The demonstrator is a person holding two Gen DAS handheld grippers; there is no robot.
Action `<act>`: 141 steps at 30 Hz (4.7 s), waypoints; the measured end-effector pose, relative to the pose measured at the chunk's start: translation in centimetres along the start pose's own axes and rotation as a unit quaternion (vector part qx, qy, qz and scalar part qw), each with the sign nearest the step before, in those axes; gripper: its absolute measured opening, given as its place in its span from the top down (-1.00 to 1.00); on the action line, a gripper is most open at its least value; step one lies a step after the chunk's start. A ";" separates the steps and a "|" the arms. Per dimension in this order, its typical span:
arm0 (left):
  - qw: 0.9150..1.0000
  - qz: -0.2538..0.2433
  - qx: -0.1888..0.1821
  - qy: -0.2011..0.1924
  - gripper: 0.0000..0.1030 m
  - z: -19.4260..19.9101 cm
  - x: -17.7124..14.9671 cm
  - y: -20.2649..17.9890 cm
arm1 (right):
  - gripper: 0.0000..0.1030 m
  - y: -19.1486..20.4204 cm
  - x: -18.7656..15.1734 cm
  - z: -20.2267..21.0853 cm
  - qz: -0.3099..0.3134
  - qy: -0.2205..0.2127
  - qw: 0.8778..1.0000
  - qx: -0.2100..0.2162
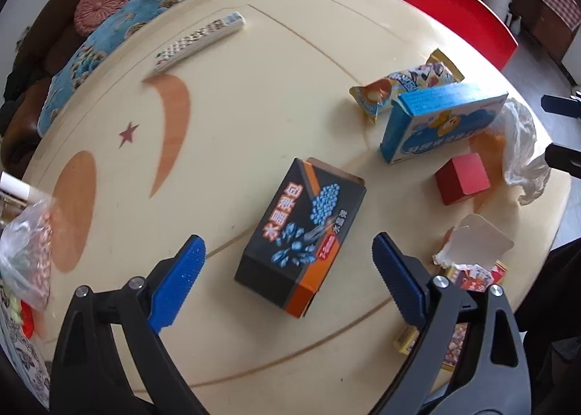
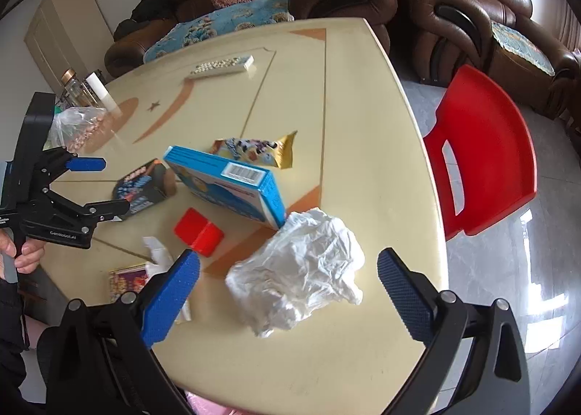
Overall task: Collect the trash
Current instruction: 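Move both grippers back over the table toward the black-orange box and tissue, then grasp the black-orange box with the left gripper while the right gripper grasps the white tissue, then carry the black-orange box with the left gripper while the right gripper carries the tissue toward the bin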
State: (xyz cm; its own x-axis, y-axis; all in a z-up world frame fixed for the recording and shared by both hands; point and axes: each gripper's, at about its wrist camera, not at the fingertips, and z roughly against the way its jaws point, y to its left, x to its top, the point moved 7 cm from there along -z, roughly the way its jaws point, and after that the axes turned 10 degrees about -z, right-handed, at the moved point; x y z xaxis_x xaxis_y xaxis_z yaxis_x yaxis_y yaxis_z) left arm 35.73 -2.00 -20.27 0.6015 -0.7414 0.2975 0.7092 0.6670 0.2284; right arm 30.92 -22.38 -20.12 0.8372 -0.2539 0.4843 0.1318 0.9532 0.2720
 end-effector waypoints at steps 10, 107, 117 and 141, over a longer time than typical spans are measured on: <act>1.000 0.001 -0.013 0.024 -0.76 -3.2 0.3 0.7 | -0.86 -0.4 0.0 -3.6 0.013 0.004 1.000 -0.022; 0.973 0.169 -0.011 -0.154 0.48 13.9 -8.6 -9.6 | 0.57 8.6 -10.3 11.3 0.068 -0.122 0.990 0.013; 0.975 0.164 0.007 -0.149 0.47 14.3 -11.8 -13.7 | 0.57 8.9 -14.3 11.9 0.067 -0.100 0.993 0.021; 0.984 0.136 -0.046 -0.103 0.47 9.5 -15.0 -20.3 | 0.56 5.6 -21.7 8.2 0.034 -0.029 0.999 0.009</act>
State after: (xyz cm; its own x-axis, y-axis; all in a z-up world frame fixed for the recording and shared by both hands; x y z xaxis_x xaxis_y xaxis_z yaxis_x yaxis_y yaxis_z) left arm 8.79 -3.69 -20.53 0.6936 -0.4992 0.5193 0.5675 0.8227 0.0328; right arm 9.16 -12.92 -22.26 0.8116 -0.1988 0.5494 0.0657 0.9654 0.2522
